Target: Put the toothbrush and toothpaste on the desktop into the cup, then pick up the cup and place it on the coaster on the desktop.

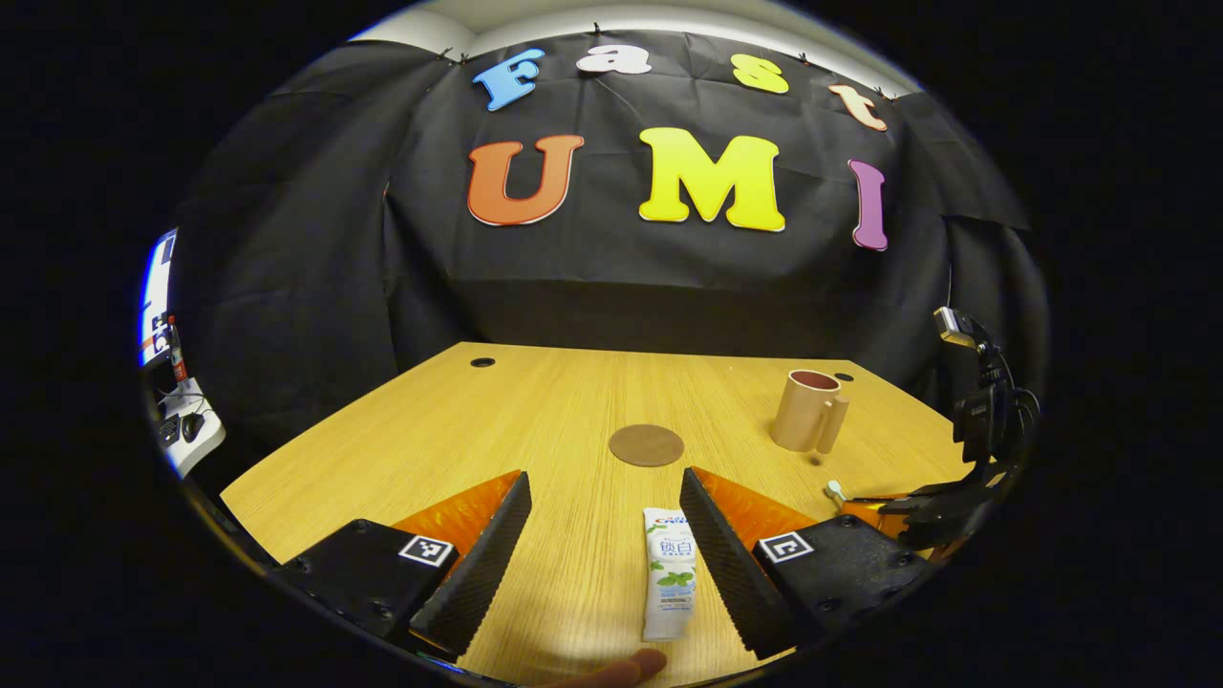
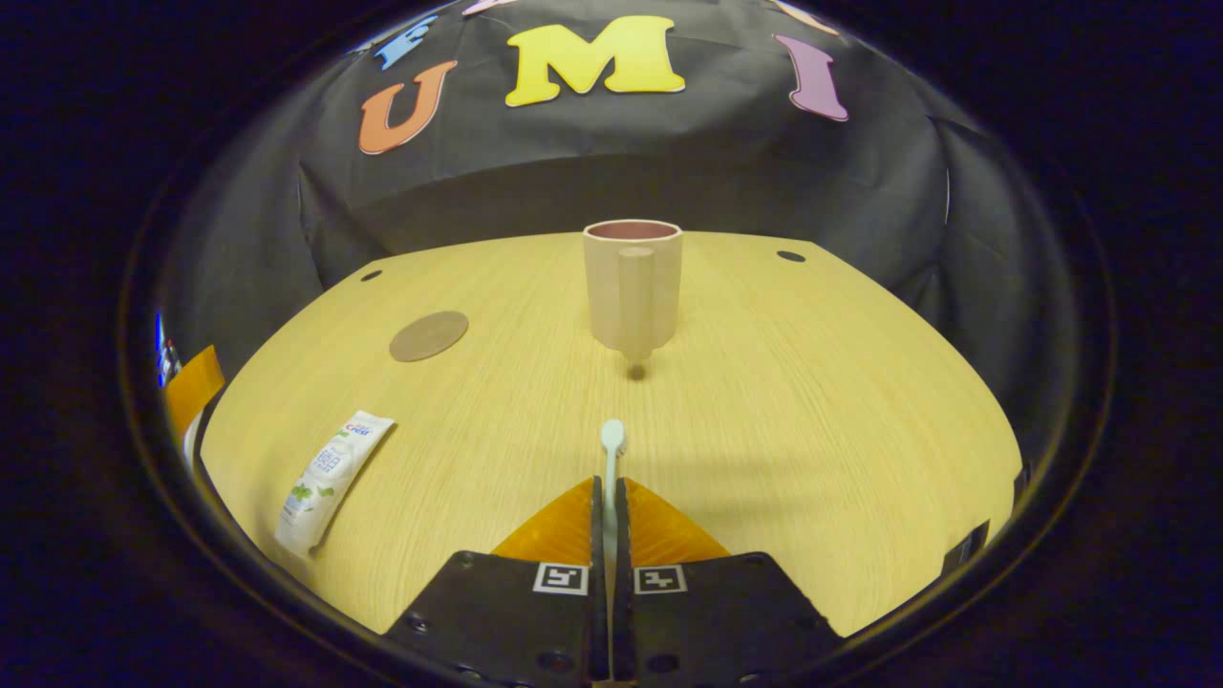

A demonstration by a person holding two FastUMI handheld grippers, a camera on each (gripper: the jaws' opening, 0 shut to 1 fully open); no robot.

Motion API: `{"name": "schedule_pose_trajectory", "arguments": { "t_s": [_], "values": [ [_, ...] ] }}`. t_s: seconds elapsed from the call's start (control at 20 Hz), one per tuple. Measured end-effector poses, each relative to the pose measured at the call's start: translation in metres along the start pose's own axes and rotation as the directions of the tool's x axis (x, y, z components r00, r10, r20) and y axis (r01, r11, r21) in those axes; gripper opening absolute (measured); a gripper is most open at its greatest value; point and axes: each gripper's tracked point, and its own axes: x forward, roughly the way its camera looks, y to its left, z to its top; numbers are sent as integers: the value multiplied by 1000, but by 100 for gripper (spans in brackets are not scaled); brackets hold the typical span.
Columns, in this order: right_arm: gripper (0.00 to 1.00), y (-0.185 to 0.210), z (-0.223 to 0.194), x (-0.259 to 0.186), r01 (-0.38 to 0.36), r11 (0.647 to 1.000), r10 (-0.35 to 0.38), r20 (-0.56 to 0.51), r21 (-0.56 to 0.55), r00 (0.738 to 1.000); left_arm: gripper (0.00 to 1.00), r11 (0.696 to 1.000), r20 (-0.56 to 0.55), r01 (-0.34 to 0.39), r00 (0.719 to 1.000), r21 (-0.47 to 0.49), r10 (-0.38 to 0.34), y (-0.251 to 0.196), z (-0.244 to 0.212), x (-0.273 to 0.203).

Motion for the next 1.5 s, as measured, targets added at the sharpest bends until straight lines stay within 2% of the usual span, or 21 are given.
{"name": "schedule_pose_trajectory", "arguments": {
  "t_s": [0.15, 0.3, 0.5, 0.65, 0.8, 1.05, 1.2, 1.3, 1.35, 1.5],
  "values": [
    [1, 1, 1, -4, -19, 1000, 19, 11, 15, 1000, 100, 998, -100, 55, 993, -9, -56, -17, -23, 4],
    [1, -3, 8, -13, -38, 999, 36, 51, 29, 998, 100, 997, -214, 82, 974, 5, -79, -27, -49, 7],
    [0, -5, 10, -29, -61, 998, 58, 88, 32, 994, 99, 995, -302, 99, 950, 31, -85, -35, -70, 12],
    [1, -8, 14, -43, -75, 997, 70, 123, 33, 990, 98, 992, -385, 126, 916, 6, -114, -44, -87, 13],
    [1, -12, 19, -60, -87, 995, 80, 165, 39, 983, 95, 993, -421, 117, 901, 4, -104, -44, -93, 16],
    [0, -16, 34, -85, -104, 994, 94, 225, 36, 970, 82, 995, -473, 98, 878, 22, -76, -47, -106, 14],
    [1, -19, 38, -94, -102, 994, 93, 247, 27, 965, 75, 995, -476, 84, 878, 50, -50, -46, -105, 14],
    [1, -21, 40, -97, -103, 994, 92, 255, 29, 963, 65, 996, -482, 76, 875, 56, -40, -45, -106, 14],
    [1, -22, 42, -99, -103, 994, 92, 258, 30, 962, 67, 995, -484, 74, 874, 61, -35, -45, -107, 14],
    [0, -26, 46, -105, -104, 994, 90, 273, 36, 958, 55, 996, -485, 65, 874, 67, -24, -41, -105, 15]
  ]
}}
